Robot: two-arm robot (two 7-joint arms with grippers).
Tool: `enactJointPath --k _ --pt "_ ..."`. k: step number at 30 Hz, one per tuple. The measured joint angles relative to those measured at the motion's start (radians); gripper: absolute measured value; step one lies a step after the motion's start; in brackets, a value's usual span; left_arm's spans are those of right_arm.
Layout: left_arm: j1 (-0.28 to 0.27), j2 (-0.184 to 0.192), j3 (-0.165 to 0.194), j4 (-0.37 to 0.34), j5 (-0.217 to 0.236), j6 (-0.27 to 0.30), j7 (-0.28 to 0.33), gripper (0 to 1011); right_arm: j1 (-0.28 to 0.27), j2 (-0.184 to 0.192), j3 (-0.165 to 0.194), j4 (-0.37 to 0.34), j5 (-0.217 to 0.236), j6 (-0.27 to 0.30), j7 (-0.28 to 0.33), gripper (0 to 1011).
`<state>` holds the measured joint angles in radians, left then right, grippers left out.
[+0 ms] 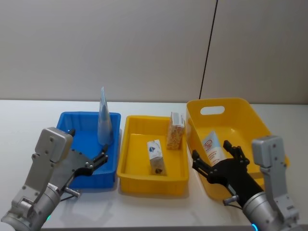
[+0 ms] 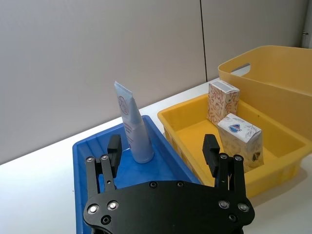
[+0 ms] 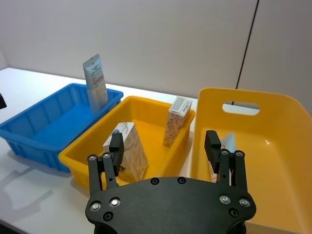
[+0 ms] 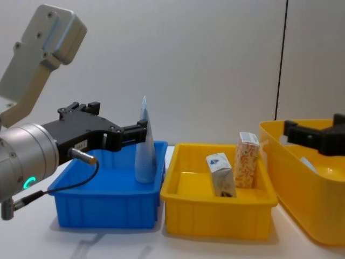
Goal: Bimanual collaborative sorting of washing and personal care products
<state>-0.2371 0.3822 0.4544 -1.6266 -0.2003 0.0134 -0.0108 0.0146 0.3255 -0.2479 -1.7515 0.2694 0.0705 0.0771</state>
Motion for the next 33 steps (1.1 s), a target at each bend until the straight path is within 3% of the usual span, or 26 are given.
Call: enactJointPath --k 19,33 --pt "0.000 0.000 0.000 0.001 0.000 0.000 0.000 1001 0.137 -0.074 -0.105 0.132 -0.090 0.141 -0.015 1002" --pt "0.000 0.000 0.000 0.000 0.000 0.001 0.000 1001 0.219 -0.141 -0.162 0.248 -0.160 0.172 -0.053 1002"
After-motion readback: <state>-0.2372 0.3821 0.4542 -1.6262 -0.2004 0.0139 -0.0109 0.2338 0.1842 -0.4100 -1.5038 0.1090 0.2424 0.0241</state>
